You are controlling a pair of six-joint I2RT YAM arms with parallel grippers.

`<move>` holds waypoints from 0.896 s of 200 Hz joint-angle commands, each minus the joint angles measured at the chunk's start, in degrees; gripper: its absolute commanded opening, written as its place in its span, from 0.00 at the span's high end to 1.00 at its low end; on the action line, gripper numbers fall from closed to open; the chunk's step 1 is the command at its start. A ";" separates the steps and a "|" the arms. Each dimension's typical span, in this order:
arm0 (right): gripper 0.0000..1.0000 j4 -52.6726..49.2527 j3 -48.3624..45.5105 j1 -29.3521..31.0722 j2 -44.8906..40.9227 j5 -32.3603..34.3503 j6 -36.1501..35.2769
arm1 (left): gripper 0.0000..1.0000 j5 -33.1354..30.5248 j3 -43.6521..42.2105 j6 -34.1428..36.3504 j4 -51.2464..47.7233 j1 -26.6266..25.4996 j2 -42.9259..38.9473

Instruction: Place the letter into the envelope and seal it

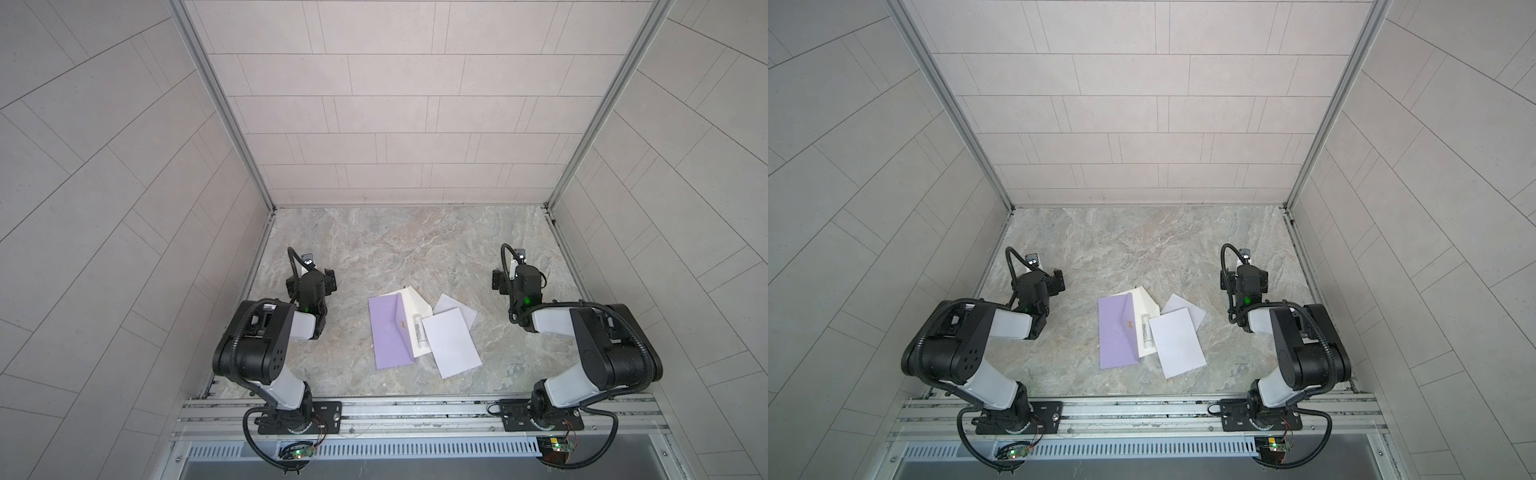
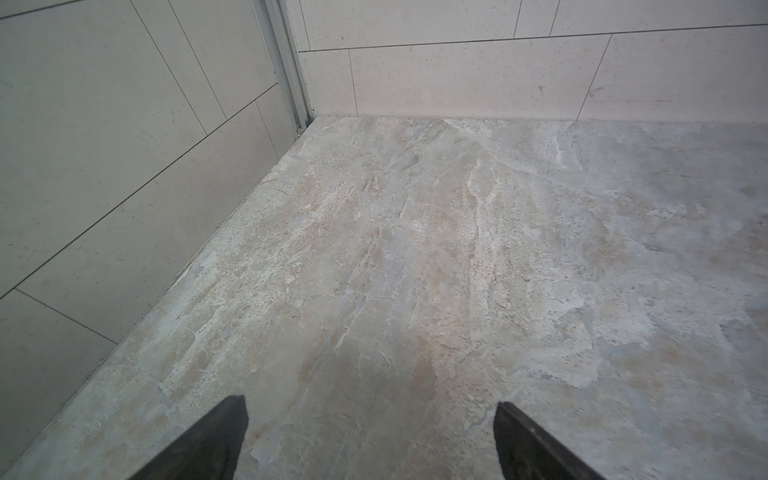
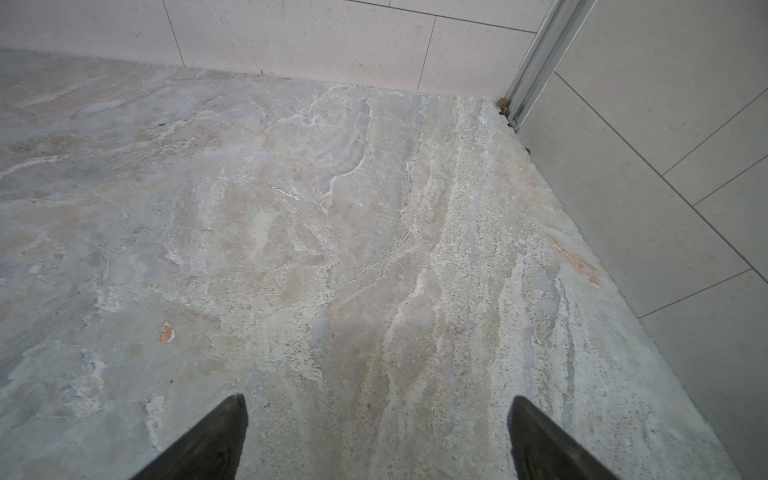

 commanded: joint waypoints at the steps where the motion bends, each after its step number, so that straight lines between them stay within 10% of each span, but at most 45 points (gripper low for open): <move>1: 0.01 0.71 -0.74 0.19 -1.26 -0.15 0.18 | 0.00 -0.24 0.30 0.75 1.72 0.18 -0.62; 80: 0.01 1.20 -0.70 -0.02 -2.55 1.04 -1.02 | 0.00 -0.15 0.28 0.96 1.85 0.14 -1.29; 113: 0.15 -43.78 18.00 0.65 -12.12 6.07 11.71 | 0.00 -5.16 17.68 -2.72 -39.55 -0.51 -11.80; 179: 0.16 -57.22 13.81 21.84 -28.76 5.64 28.71 | 0.00 -2.71 23.64 -26.17 -62.33 -9.47 -21.43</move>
